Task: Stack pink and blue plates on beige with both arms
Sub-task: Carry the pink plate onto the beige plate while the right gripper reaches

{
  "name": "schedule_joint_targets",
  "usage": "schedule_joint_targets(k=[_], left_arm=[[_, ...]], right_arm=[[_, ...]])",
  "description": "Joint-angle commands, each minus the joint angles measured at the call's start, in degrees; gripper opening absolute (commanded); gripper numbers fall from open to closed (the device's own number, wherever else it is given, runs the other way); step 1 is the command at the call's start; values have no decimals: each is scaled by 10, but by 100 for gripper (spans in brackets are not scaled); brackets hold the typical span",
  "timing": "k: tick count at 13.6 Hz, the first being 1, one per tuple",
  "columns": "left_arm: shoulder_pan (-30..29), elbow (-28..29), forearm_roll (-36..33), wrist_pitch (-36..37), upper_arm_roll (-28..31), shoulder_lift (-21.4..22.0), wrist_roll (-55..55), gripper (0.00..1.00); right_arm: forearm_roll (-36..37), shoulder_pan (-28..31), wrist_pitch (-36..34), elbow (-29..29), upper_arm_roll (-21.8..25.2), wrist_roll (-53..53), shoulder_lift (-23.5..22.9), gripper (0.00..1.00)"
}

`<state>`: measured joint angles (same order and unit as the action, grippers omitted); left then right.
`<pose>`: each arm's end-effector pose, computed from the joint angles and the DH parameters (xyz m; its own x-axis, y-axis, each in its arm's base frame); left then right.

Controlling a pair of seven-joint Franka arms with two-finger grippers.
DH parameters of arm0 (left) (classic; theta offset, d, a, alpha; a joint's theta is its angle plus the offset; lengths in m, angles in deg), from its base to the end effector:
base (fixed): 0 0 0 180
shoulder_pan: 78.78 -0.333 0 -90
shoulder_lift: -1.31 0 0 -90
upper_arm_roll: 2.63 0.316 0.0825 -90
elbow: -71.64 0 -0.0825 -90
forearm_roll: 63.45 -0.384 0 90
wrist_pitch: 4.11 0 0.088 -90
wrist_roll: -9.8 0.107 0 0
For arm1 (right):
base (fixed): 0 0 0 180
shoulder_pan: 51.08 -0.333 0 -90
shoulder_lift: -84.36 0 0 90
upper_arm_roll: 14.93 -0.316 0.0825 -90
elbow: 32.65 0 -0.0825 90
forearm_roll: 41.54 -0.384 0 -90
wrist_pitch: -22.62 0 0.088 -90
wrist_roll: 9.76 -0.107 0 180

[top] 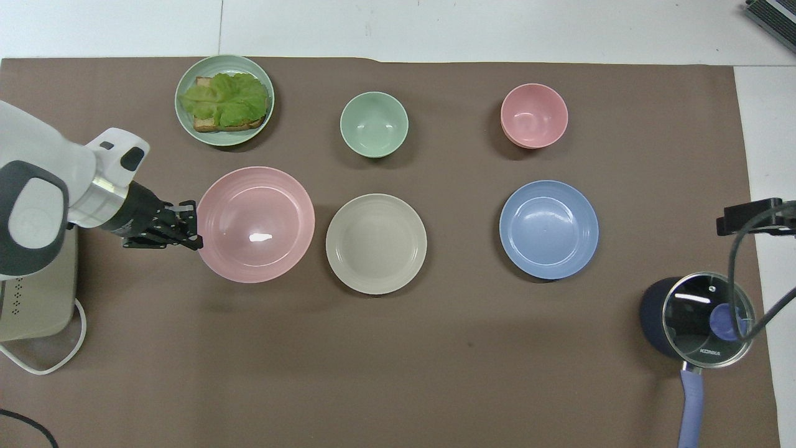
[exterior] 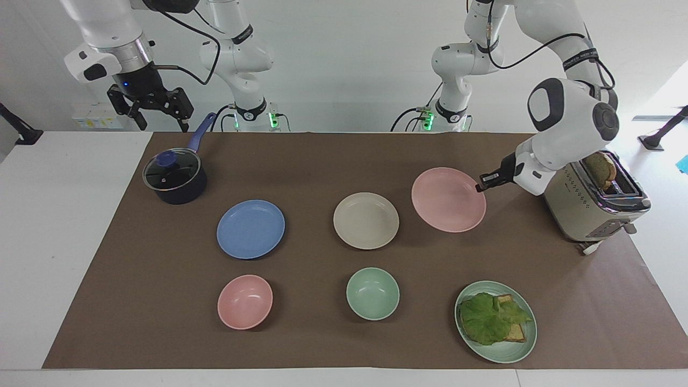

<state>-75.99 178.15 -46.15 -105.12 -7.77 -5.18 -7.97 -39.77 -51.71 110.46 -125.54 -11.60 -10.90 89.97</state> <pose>0.5599 -0.1030 0.4448 0.9316 0.2166 -0.2920 0.2819 -0.9375 0.2041 0.5191 -0.0295 0.6500 0.9976 -0.0679 0.0101 -0.0681 -0.9974 0.0250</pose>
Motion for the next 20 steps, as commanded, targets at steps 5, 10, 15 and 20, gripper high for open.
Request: schedule_joint_targets(k=[5, 10, 15, 20], left_arm=[[171, 36, 13, -129, 8, 3, -145, 0], [208, 120, 13, -260, 8, -18, -153, 0], [209, 121, 12, -278, 8, -34, -147, 0], [208, 111, 11, -256, 10, -28, -140, 100]], right_arm=[[3, 7, 30, -49, 2, 11, 16, 100], [-25, 0, 161, -136, 1, 26, -32, 100], [-33, -11, 297, -194, -3, 39, -101, 100], [-73, -24, 412, -272, -3, 82, -146, 100]])
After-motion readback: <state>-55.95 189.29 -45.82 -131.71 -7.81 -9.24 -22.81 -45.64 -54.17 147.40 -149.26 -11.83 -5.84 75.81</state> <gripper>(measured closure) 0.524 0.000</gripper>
